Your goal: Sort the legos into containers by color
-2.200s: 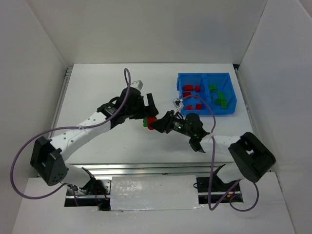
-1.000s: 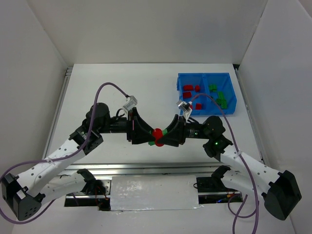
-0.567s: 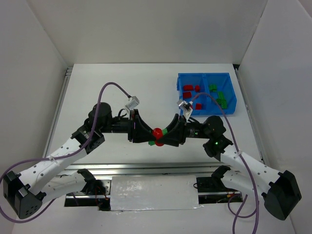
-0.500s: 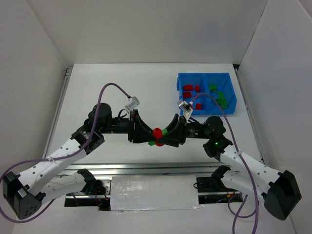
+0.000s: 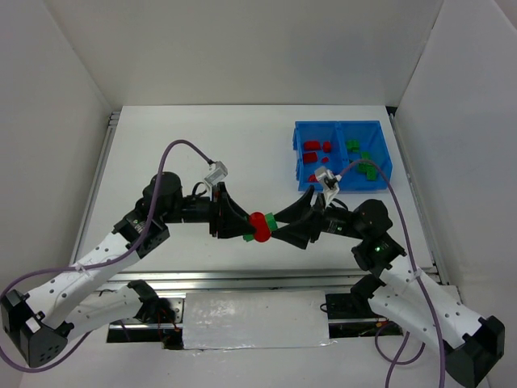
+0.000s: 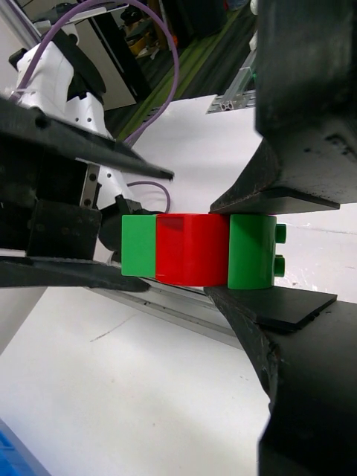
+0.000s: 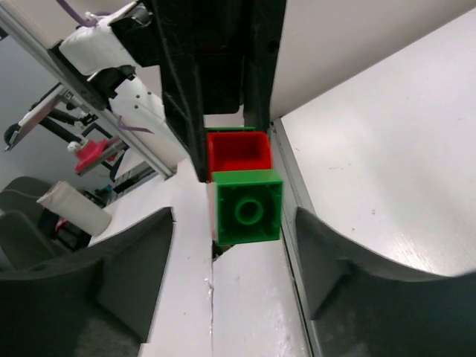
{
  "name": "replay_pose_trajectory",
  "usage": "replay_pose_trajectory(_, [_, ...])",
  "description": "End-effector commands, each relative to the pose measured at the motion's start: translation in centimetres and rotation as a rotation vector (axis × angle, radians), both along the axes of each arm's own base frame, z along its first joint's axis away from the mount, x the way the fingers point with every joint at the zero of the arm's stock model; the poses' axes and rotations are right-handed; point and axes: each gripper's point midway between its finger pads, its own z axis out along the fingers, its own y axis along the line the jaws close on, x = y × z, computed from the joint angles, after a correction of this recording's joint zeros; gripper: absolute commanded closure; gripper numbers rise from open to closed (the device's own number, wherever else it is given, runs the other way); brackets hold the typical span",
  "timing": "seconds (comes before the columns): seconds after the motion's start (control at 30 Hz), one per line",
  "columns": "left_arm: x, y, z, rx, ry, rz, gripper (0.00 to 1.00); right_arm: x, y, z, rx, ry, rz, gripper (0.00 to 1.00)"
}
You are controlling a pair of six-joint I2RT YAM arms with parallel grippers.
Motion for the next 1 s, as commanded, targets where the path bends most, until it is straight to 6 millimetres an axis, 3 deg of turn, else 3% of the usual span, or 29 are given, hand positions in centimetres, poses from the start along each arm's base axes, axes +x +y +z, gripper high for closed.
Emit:
replay_pose_trajectory(0.0, [-0.7, 0.0, 2.2, -0.069, -0.093, -0.044, 1.00, 0.6, 0.4, 0.3, -0.014, -0.004, 0.006, 0.32])
replay_pose_trajectory(0.2, [-0.7, -0.1, 1.8, -0.061, -0.084, -0.053, 1.00, 0.5, 0.8, 1.0, 0.033, -0.016, 0.039, 0.50])
replay_pose_trajectory(0.33, [-0.5, -0.1, 1.4, -0.047, -0.080, -0.045, 1.00, 0.6, 0.7, 1.5, 0.047, -0.041, 0.033, 0.53])
replay_pose_trajectory(0.4, [-0.4, -0.2, 1.3, -0.046, -0.081, -0.044, 1.00, 0.7, 0.4, 1.7, 0.057, -0.046, 0.014, 0.39])
replay_pose_trajectory(0.47, [-0.5, -0.1, 1.2, -0.046, -0.081, -0.045, 1.00, 0.7, 0.3, 1.7, 0.059, -0.048, 0.010, 0.32])
replay_pose_trajectory(0.6, [-0.5, -0.1, 1.3, -0.049, -0.086, -0.047, 1.00, 0.9, -0.2, 1.6, 0.057, -0.045, -0.004, 0.28])
replay_pose_trajectory(0.7, [-0.5, -0.1, 1.4, -0.051, -0.088, -0.040, 1.00, 0.9, -0.3, 1.7, 0.065, -0.049, 0.001, 0.38])
replay_pose_trajectory(0.77, [-0.4, -0.1, 1.5, -0.052, -0.092, -0.039, 1.00, 0.8, -0.2, 1.7, 0.066, -0.052, 0.012, 0.54])
replay_pose_trajectory(0.83, [-0.5, -0.1, 1.4, -0.052, -0.087, -0.040, 1.00, 0.7, -0.1, 1.5, 0.065, -0.044, 0.026, 0.80])
replay_pose_trajectory(0.93, [-0.5, -0.1, 1.4, -0.053, -0.086, -0.039, 1.00, 0.7, 0.1, 1.5, 0.067, -0.039, 0.042, 0.80])
replay_pose_trajectory(0.97, [-0.4, -0.1, 1.4, -0.052, -0.084, -0.039, 1.00, 0.7, 0.1, 1.4, 0.067, -0.037, 0.042, 0.85])
